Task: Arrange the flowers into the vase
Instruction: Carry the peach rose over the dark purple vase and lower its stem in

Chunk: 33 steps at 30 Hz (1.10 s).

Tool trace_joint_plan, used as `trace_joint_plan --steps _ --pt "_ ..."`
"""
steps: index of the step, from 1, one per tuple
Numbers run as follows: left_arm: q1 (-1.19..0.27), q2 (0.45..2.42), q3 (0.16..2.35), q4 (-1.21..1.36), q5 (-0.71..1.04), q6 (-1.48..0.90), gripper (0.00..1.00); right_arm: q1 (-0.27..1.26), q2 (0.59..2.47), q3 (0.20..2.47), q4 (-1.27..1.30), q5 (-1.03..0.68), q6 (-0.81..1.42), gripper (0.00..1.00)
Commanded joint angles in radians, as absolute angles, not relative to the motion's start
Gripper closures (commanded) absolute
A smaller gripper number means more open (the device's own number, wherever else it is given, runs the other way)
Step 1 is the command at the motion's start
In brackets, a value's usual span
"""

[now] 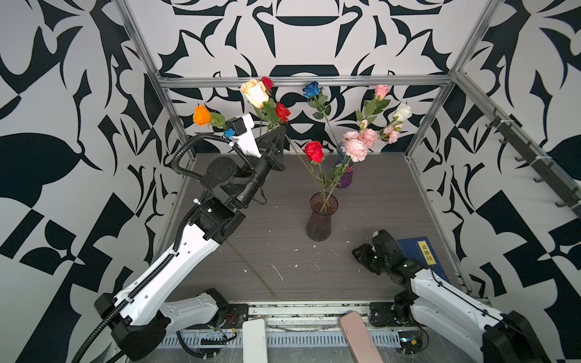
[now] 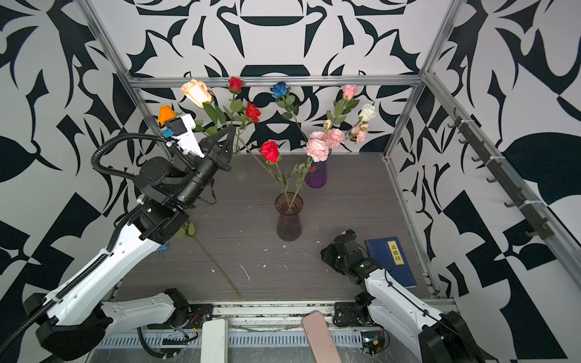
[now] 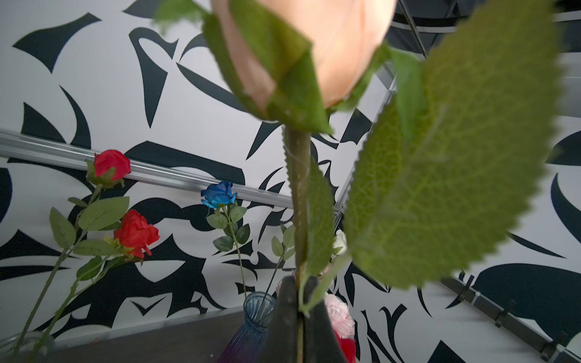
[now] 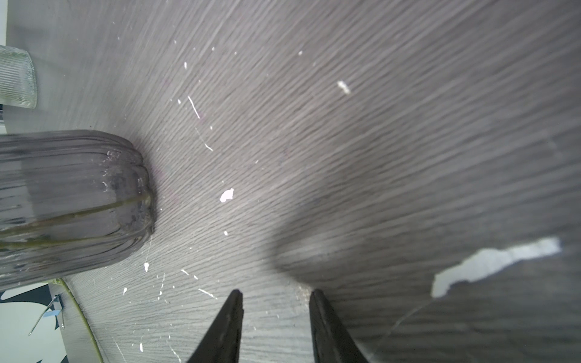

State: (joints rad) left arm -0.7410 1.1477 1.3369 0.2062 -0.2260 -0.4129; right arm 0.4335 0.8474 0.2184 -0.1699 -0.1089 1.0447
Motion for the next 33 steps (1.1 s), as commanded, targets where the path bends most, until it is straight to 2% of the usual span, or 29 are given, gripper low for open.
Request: trace_joint_plan --steps 1,22,29,33 --pt "-0.744 1.128 1.307 0.185 -0.223 -0.437 1.00 0.430 0.851 0.214 -0.181 -0.107 1.040 0.61" --pt "-0.745 1.136 1.246 0.226 -0.254 -0.478 1.00 0.429 0.871 0.219 -0.173 -0.112 1.037 0.61" --pt "-0.825 1.183 1.366 0.076 -0.491 -0.285 1.00 0.427 0.851 0.213 -0.179 -0.110 1.040 0.61" --pt "-0.834 1.204 1.424 -0.016 -0.518 -0.242 1.00 0.427 0.859 0.214 -0.175 -0.112 1.039 0.61"
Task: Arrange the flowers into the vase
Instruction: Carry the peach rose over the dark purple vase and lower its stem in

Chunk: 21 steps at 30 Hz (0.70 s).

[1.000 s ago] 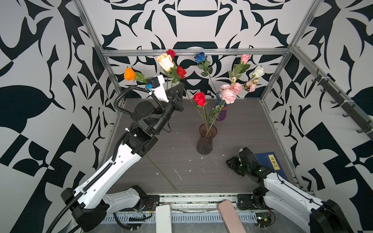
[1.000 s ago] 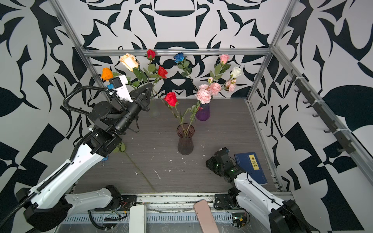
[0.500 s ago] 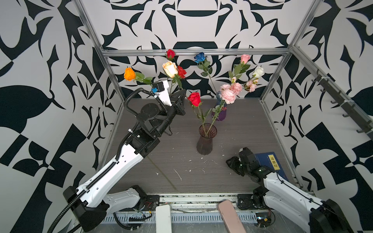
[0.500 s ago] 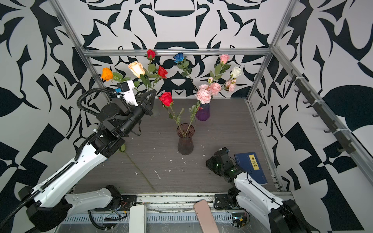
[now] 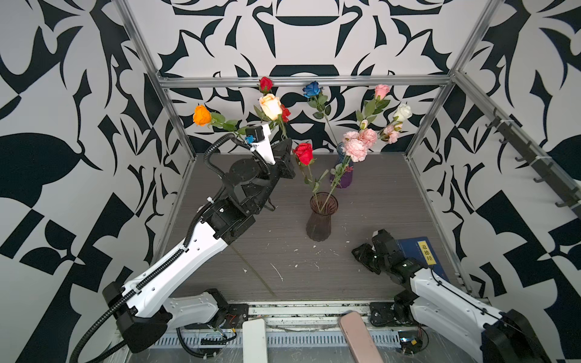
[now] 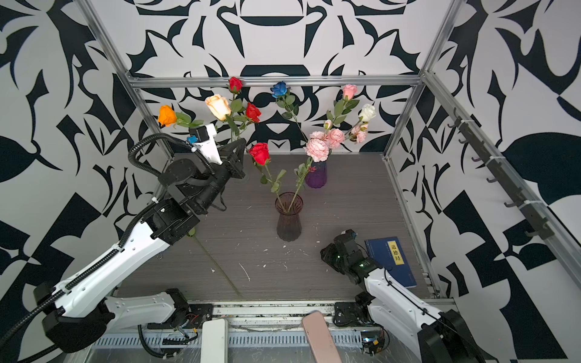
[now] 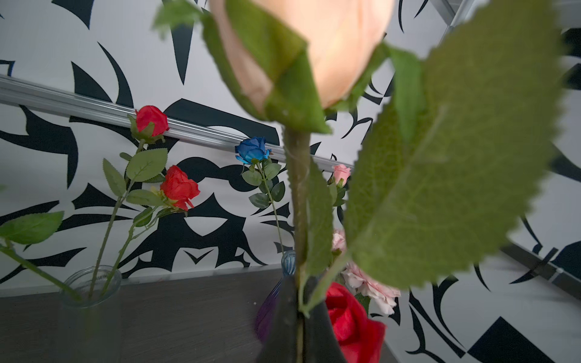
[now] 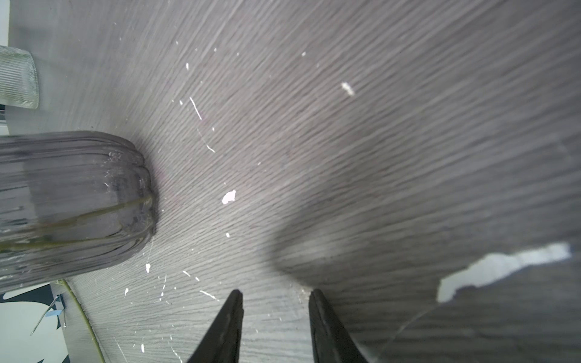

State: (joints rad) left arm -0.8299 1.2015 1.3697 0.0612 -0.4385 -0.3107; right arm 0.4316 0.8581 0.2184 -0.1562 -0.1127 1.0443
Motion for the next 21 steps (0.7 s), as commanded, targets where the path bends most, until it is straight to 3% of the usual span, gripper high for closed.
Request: trace_joint_plan --steps 1,21 --pt "-0.835 1.209 1.438 -0.041 -0.517 -0.239 1.00 0.426 0.862 0.213 -0.173 -0.113 1.039 0.61" --pt "-0.833 1.245 1.527 -0.147 -0.346 -0.412 1.00 0.425 0.857 0.211 -0.175 -0.114 1.040 0.61"
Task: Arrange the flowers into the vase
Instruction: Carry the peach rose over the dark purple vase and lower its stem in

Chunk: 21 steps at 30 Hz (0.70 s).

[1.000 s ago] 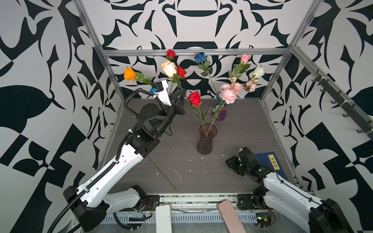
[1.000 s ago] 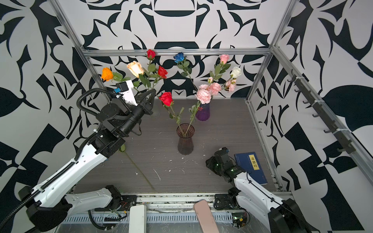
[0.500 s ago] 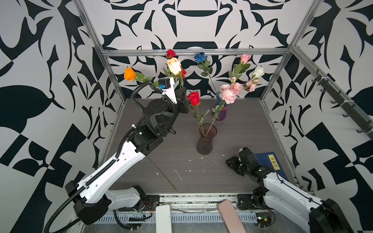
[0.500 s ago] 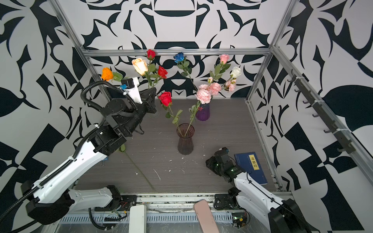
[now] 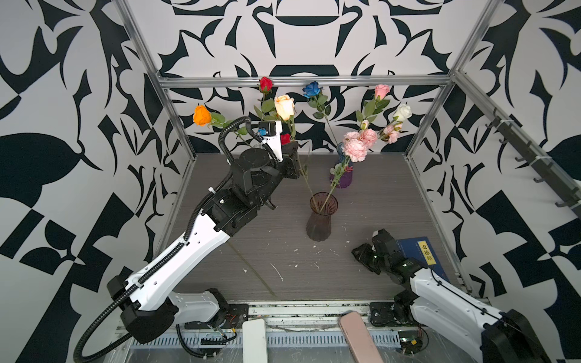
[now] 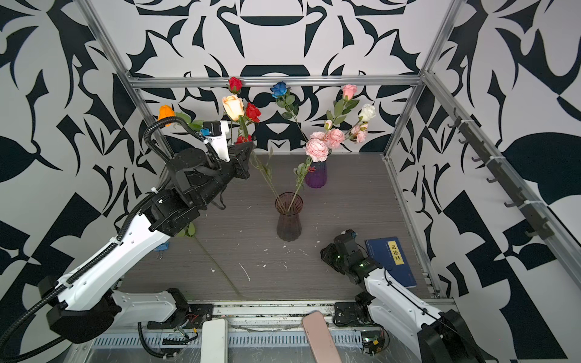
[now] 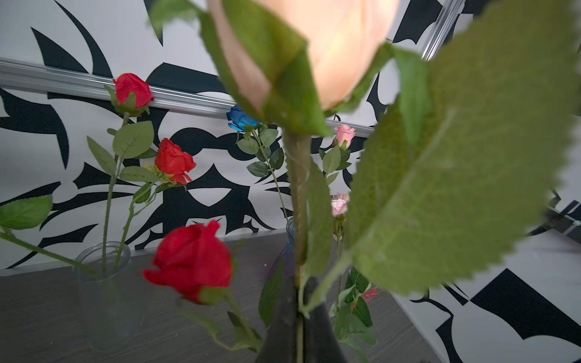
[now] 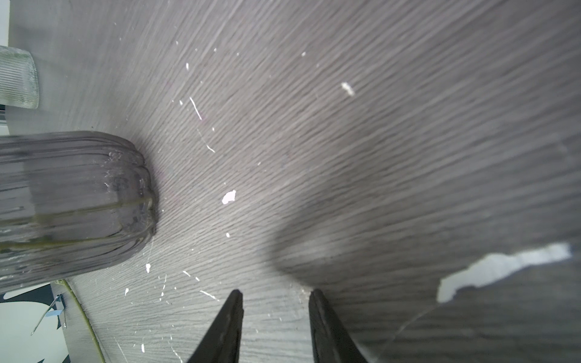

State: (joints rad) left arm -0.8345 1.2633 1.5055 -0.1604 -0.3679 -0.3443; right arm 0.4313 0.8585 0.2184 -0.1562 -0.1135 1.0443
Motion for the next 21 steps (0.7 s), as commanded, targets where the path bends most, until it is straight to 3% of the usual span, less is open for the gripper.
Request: trace_joint_plan --steps 1,21 --pt "-0.830 1.237 1.514 -0.129 -0.347 -0.441 1.00 0.424 0.857 0.211 -0.175 -0.114 1.040 0.61" --pt "-0.830 1.267 1.447 -0.055 -0.362 -0.456 1.00 0.421 0.842 0.205 -0.176 -0.118 1.042 0.61"
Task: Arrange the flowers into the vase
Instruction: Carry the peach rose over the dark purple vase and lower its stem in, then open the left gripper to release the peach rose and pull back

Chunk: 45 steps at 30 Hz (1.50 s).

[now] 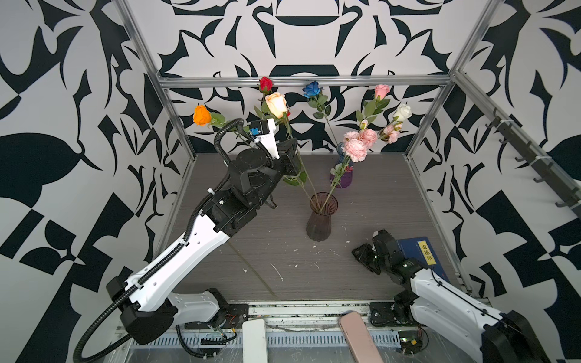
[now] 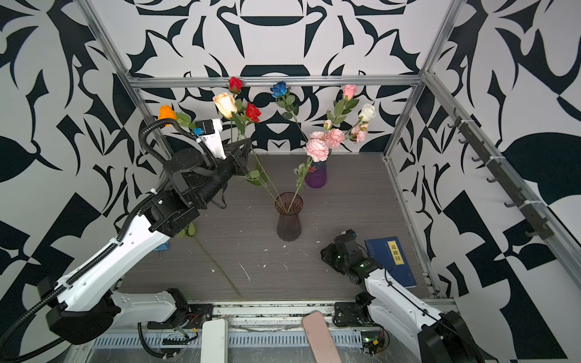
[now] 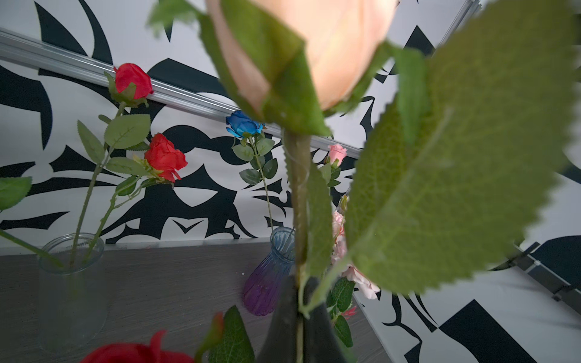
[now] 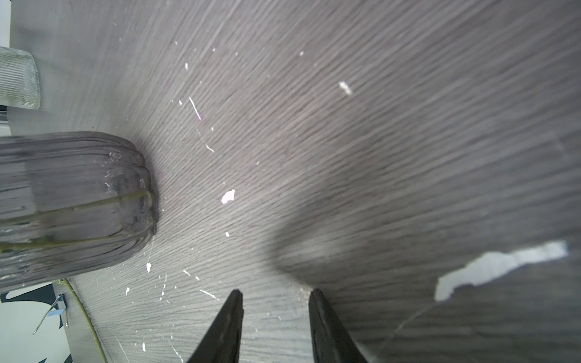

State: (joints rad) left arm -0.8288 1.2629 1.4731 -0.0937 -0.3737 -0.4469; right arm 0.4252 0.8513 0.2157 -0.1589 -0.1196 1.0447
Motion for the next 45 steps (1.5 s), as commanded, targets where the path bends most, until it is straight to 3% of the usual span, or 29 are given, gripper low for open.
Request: trace_joint_plan --steps 1,16,17,18,21,23,24,38,45 --pt "-0.834 1.291 1.438 -0.050 -0.362 -0.457 1.00 0.421 0.839 0.203 -0.178 -0.118 1.041 0.61" --pt "-0.936 1.404 1.410 -0.063 -0.402 -0.377 1.00 0.415 0.844 0.204 -0.173 -0.123 1.039 0.61" --pt "-0.936 1.401 1.409 -0.063 -0.405 -0.377 0.95 0.414 0.844 0.203 -0.173 -0.123 1.039 0.61" --pt "-0.936 1.398 1.409 -0.067 -0.405 -0.375 0.80 0.416 0.844 0.203 -0.173 -0.123 1.038 0.61" --pt "-0.936 1.393 1.427 -0.103 -0.404 -0.376 0.28 0.414 0.848 0.204 -0.172 -0.126 1.039 0.61" --pt "-0.936 1.390 1.445 -0.140 -0.408 -0.377 0.07 0.414 0.851 0.204 -0.170 -0.126 1.038 0.61" --pt "-0.936 1.386 1.450 -0.159 -0.410 -0.380 0.03 0.414 0.851 0.204 -0.170 -0.127 1.039 0.61" --pt "-0.936 0.997 1.194 -0.091 -0.339 -0.497 0.00 0.410 0.870 0.206 -0.158 -0.133 1.038 0.61" --pt "-0.936 0.775 1.072 -0.162 -0.389 -0.480 0.09 0.410 0.880 0.208 -0.153 -0.135 1.038 0.61"
